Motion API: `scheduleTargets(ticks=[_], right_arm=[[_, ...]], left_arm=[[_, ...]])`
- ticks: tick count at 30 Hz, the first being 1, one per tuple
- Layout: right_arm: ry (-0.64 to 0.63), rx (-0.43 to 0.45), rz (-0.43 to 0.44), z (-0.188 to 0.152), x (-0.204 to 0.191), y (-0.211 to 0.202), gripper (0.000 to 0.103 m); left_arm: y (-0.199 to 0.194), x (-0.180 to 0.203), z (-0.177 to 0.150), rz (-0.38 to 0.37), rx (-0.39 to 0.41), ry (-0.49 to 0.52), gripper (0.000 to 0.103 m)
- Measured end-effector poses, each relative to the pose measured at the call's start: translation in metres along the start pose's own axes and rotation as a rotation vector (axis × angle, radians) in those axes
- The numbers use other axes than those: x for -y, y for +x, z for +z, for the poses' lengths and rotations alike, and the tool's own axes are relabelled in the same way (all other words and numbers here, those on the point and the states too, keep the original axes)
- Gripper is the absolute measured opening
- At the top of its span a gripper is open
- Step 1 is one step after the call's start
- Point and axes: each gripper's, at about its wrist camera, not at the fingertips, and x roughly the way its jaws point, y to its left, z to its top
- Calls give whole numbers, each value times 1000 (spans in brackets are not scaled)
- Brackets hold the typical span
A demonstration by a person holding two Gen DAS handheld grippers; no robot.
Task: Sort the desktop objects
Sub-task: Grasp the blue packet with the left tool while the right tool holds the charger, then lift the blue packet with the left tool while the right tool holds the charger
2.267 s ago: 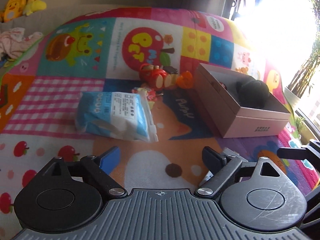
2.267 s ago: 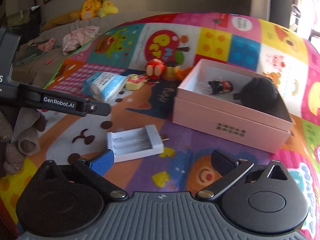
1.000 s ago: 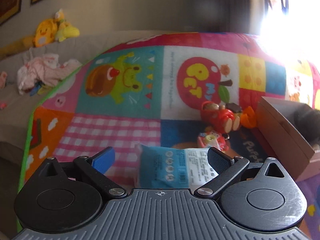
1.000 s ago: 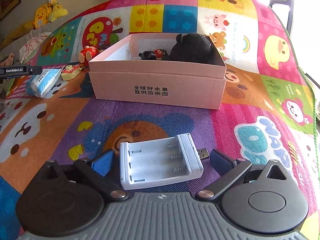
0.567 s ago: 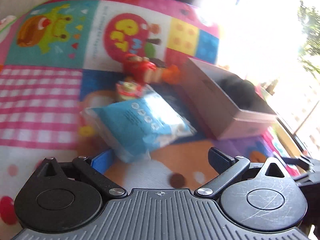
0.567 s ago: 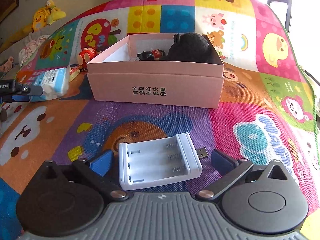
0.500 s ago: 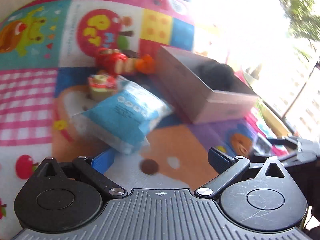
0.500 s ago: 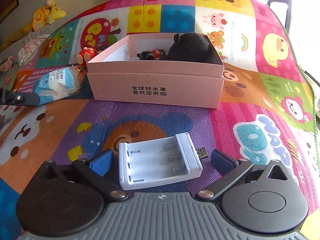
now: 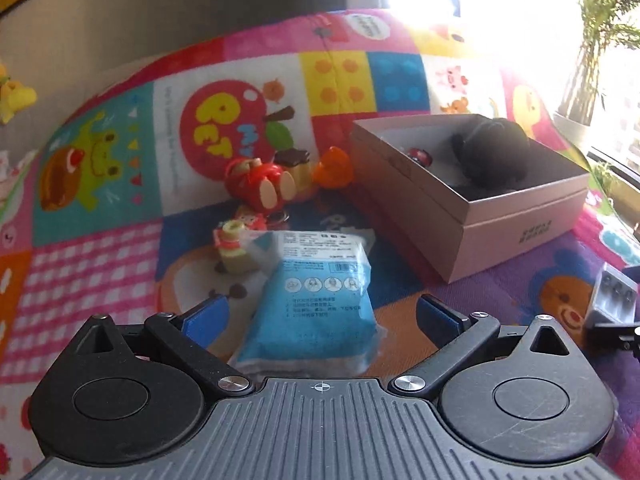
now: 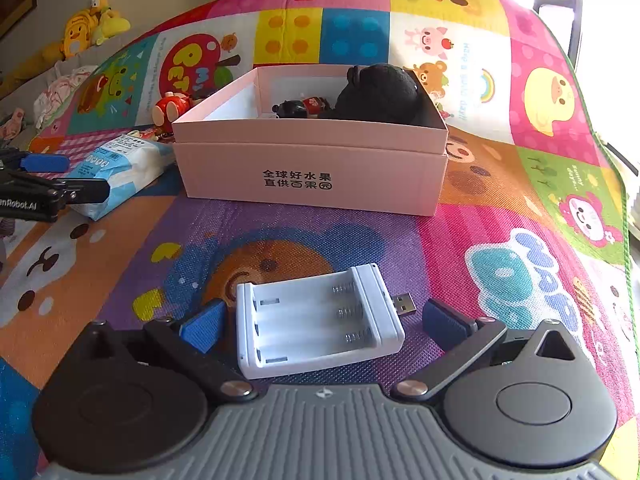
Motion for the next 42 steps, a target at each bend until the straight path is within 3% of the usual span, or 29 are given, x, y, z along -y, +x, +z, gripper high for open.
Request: scheduleTargets(ticks=[3, 5, 6, 8, 10, 13, 19, 21, 28, 32, 39, 42], right_arm=[[-3, 0, -3, 0, 0, 0, 103], [0, 1, 0, 0, 0, 0, 103], [2, 2, 2, 0, 1, 0, 103], [5, 3, 4, 0, 1, 0, 103], [6, 3, 4, 0, 1, 0, 103], [6, 3, 4, 1, 2, 0, 103], [3, 2, 1, 1, 2, 0, 103], [2, 2, 1, 1, 1, 0, 103], [16, 15, -27, -3, 3, -8, 103], [-3, 0, 26, -10, 3, -20, 103], [-5, -24, 8, -5, 0, -13, 103], [-2, -44, 42, -1, -7, -12, 103]], left_arm=[[16, -1, 1, 57, -26, -26, 102], [21, -3, 1, 59, -41, -45, 92], [22, -3, -1, 60, -50, -49, 81], [22, -4, -3, 57, -53, -62, 78], [17, -5, -6, 55, -48, -71, 68], [4, 0, -12, 40, -43, -62, 65], [-33, 23, -37, -70, -67, -67, 66], [-41, 29, -45, -95, -75, -79, 71], [-50, 37, -58, -97, -55, -76, 94], [-49, 35, -59, -114, -49, -88, 98], [-49, 31, -60, -133, -43, -116, 100], [-49, 32, -60, -133, -43, -116, 100]])
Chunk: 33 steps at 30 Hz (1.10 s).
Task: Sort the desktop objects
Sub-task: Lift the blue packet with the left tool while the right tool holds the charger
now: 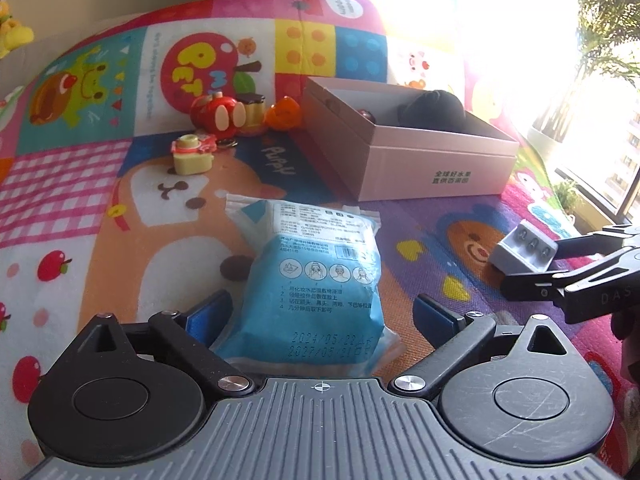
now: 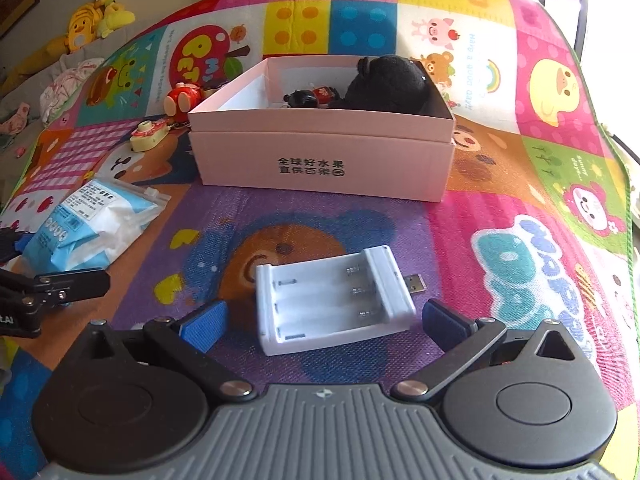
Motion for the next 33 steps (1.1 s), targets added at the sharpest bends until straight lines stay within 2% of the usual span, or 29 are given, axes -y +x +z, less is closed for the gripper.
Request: scheduleTargets(ticks=[3, 4, 7, 9, 13, 14, 22, 25, 26, 28, 31, 32, 33], right_arm=[[-34, -22, 92, 0, -10, -8, 103], [-47, -15, 96, -1, -12, -11, 103], [-57, 27, 20, 0, -17, -18, 103], [-10, 38, -28, 3, -12, -16, 103], [114, -13, -19, 6, -3, 0, 103], [124, 1, -33, 5, -4, 1, 103], [94, -1, -45, 12, -14, 12, 103], [61, 6, -87, 10, -21, 15, 103], [43, 5, -101, 9, -23, 16, 102], [21, 12, -95, 9, -25, 14, 91], [6, 15, -79, 10, -24, 8, 91], [3, 18, -77, 9, -23, 5, 91], [3, 17, -70, 9, -22, 3, 91]], left_arm=[[0, 0, 0, 0, 0, 0, 100], [0, 0, 0, 1, 0, 0, 101], [0, 1, 0, 0, 0, 0, 101], [0, 1, 0, 1, 0, 0, 101], [0, 1, 0, 1, 1, -2, 101], [0, 1, 0, 1, 1, -2, 102], [1, 2, -1, 0, -1, 0, 102], [1, 3, -1, 6, -5, 9, 103], [2, 5, 0, 10, -8, 16, 103], [3, 6, 2, 20, -15, 26, 102], [8, 6, 8, 52, -25, 16, 102], [10, 6, 12, 62, -31, 18, 101], [11, 6, 14, 68, -34, 24, 94]])
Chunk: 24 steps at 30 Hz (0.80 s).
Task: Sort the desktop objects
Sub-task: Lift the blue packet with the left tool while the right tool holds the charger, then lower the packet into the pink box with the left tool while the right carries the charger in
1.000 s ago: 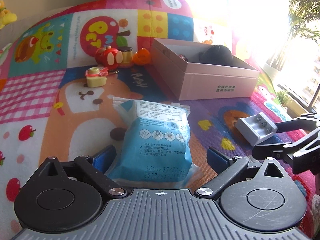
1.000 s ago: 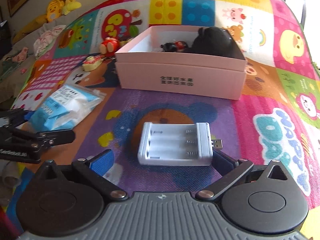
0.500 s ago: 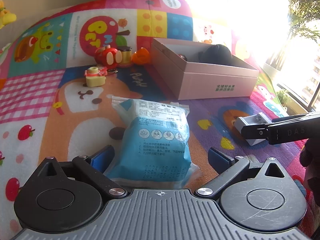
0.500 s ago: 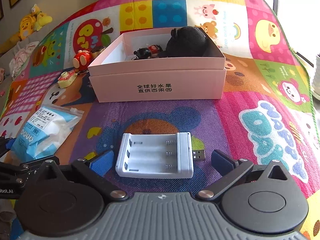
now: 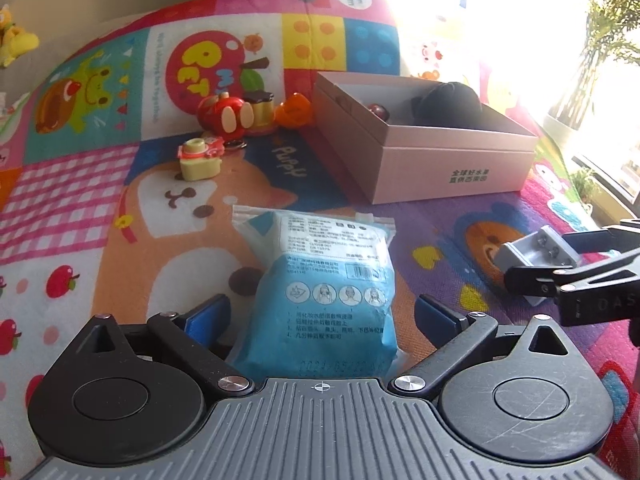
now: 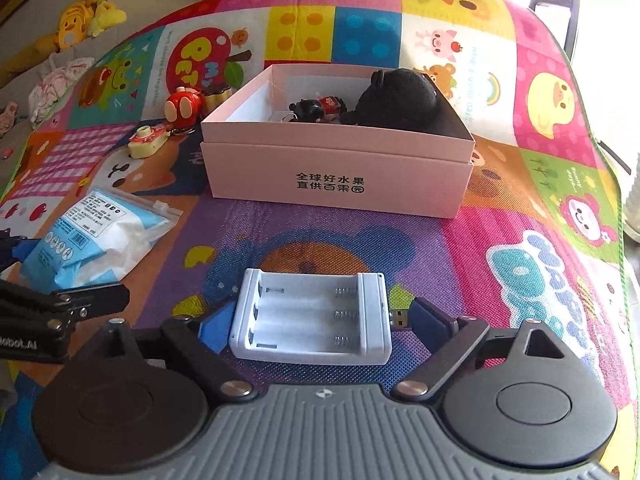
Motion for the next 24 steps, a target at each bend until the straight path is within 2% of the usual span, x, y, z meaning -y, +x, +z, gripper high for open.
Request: scheduleTargets(ticks=[1, 7, 11, 16, 20, 24], right_arm=[[3, -4, 12, 0, 2, -3, 91], [25, -10, 105, 4, 19, -27, 91], [29, 75, 113, 17, 32, -59, 91], [63, 243, 113, 43, 51, -107, 91], [71, 363, 94, 54, 61, -135, 91], [72, 386, 69, 52, 70, -138, 91]], left_arm=[[1, 2, 2, 4, -4, 12, 80], [-5, 14, 3, 0, -19, 113, 61], [-26, 19, 17, -84, 13, 110, 60], [-49, 30, 75, -121, 181, 112, 60], [-38, 42, 126, -148, 278, 83, 60], [-4, 59, 159, -186, 285, 36, 60]])
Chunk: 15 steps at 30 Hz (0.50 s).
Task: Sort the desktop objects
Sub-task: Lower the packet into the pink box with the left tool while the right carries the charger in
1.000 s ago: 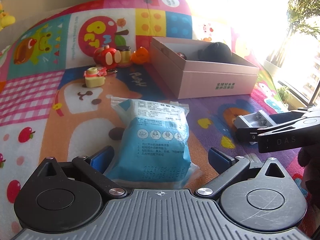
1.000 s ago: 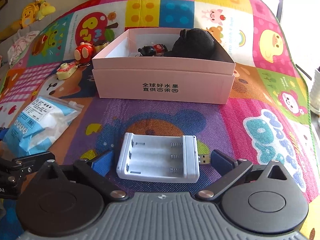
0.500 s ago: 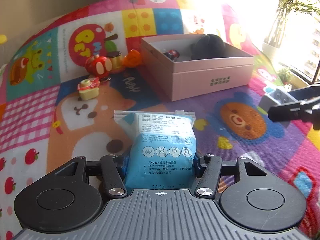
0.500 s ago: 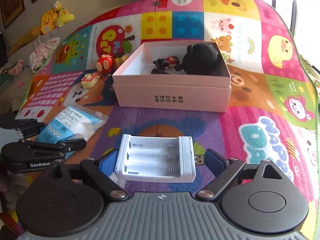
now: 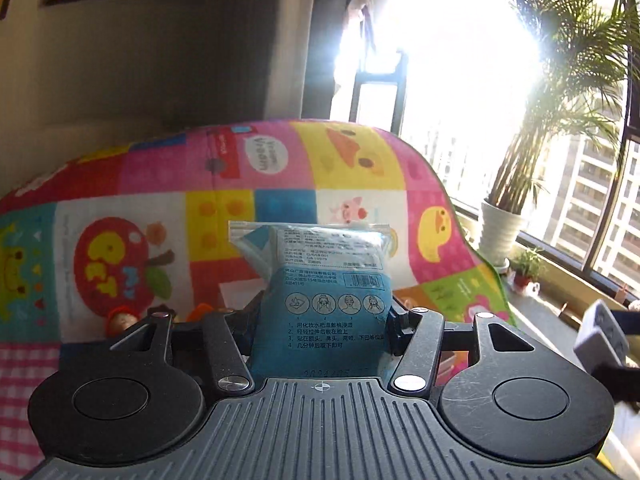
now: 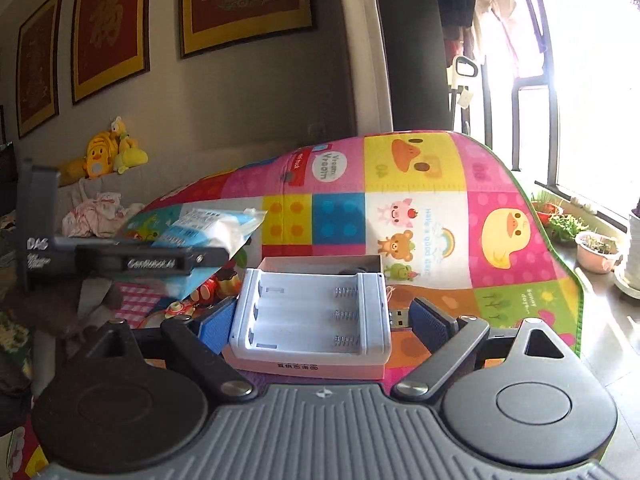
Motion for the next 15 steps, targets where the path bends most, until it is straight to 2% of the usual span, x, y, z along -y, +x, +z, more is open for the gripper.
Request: scheduleTargets(ticks=[4, 7, 8, 10, 12, 15], right_arm=[[25, -40, -37, -10, 12, 9, 91], [48, -65, -68, -16, 20, 14, 91], [50, -70, -76, -18, 22, 15, 91], [46, -80, -91, -22, 25, 18, 91], [48, -97, -102, -25, 28, 25, 91], [49, -117, -99, -26, 27, 39, 91]], left_arm=[[47, 9, -8, 46, -11, 7, 64], [71, 2, -25, 68, -100, -28, 64], [71, -4, -33, 68, -122, -44, 65], [61, -11, -43, 64, -125, -51, 82], [45, -15, -50, 64, -101, -37, 92], [18, -20, -60, 57, -75, -18, 95]])
